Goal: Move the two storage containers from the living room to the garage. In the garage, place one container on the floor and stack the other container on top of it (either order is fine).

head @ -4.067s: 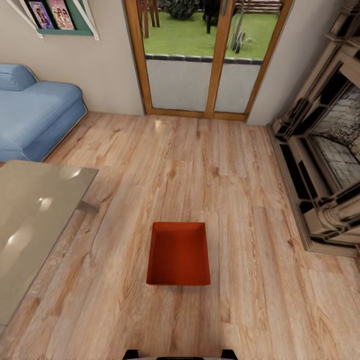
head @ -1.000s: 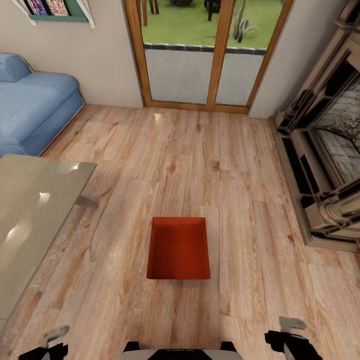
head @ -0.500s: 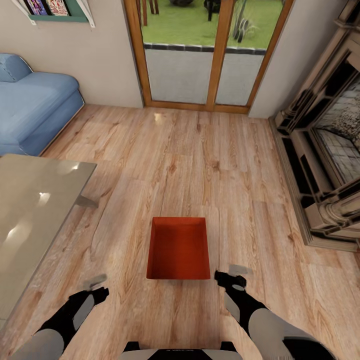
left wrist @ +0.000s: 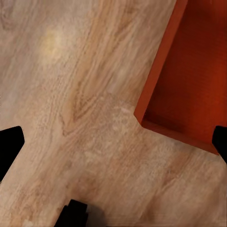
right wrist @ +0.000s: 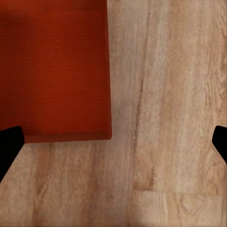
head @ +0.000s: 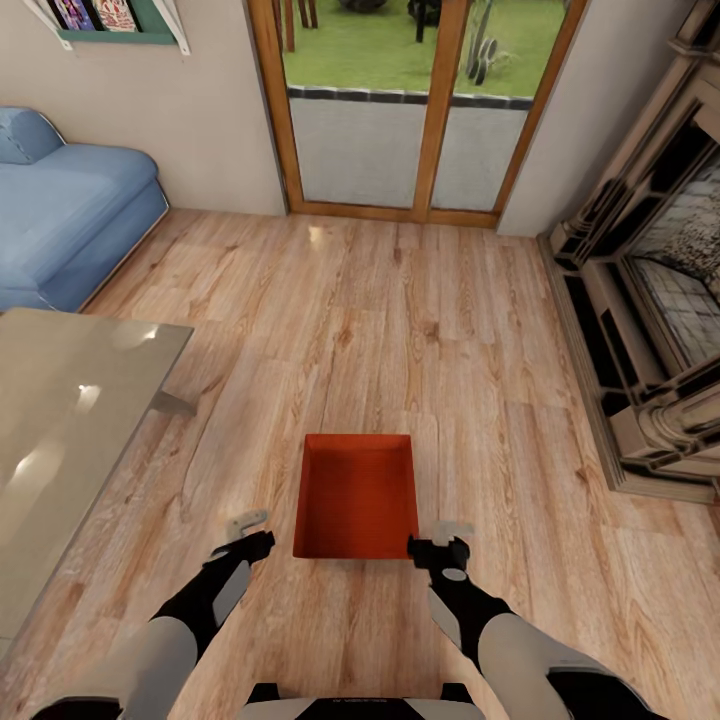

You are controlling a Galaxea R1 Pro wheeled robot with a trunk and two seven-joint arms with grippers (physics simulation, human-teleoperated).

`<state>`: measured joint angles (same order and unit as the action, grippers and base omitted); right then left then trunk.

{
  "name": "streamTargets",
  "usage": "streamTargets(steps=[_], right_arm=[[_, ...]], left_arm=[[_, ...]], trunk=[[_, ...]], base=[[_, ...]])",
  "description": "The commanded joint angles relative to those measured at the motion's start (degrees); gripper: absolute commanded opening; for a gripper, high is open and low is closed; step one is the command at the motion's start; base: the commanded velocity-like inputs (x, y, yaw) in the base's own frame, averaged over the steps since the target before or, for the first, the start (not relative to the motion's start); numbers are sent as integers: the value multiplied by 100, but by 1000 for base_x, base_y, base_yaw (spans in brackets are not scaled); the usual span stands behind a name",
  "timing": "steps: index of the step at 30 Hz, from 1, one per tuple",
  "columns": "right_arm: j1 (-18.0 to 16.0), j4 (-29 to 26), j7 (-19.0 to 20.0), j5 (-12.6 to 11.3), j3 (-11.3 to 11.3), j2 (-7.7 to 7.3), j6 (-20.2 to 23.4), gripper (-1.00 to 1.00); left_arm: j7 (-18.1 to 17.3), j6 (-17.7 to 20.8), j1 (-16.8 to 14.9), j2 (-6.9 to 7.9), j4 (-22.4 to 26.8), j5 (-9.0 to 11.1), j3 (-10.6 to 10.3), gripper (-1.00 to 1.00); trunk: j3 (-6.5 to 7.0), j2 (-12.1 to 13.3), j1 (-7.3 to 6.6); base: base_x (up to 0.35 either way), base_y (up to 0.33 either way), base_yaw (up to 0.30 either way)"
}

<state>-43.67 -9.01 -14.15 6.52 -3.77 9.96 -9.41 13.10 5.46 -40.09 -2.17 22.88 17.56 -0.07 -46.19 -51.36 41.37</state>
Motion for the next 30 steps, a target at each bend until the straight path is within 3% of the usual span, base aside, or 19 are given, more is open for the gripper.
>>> streamTargets(steps=[1,4,6,8,15,30], right_arm=[[-3,22,-14,92,-41,4,-17,100],[-2,250,48,192,-44,4,-74,100],[-2,620,136,250,-45,4,-490,100],[-2,671,147,254,-45,4,-556,100],[-2,722,160,261,-45,4,-610,100],[-2,730,171,243,-51,4,-607,100]], left_arm=[[23,-57,-3,-9,-35,7,-7,100],[19,-259,-12,-28,-245,-104,-64,100],[17,-322,-16,-36,-398,-294,-118,100],[17,-328,-16,-35,-416,-334,-127,100],[12,-340,-17,-21,-395,-391,-140,100],[39,-429,-17,-145,-334,-367,-85,100]], trunk=[[-3,-3,1],[-3,-3,1],[-3,-3,1],[-3,-3,1],[-3,-3,1],[-3,-3,1]], base=[[0,0,0],[0,0,0],[0,0,0],[0,0,0],[0,0,0],[0,0,0]])
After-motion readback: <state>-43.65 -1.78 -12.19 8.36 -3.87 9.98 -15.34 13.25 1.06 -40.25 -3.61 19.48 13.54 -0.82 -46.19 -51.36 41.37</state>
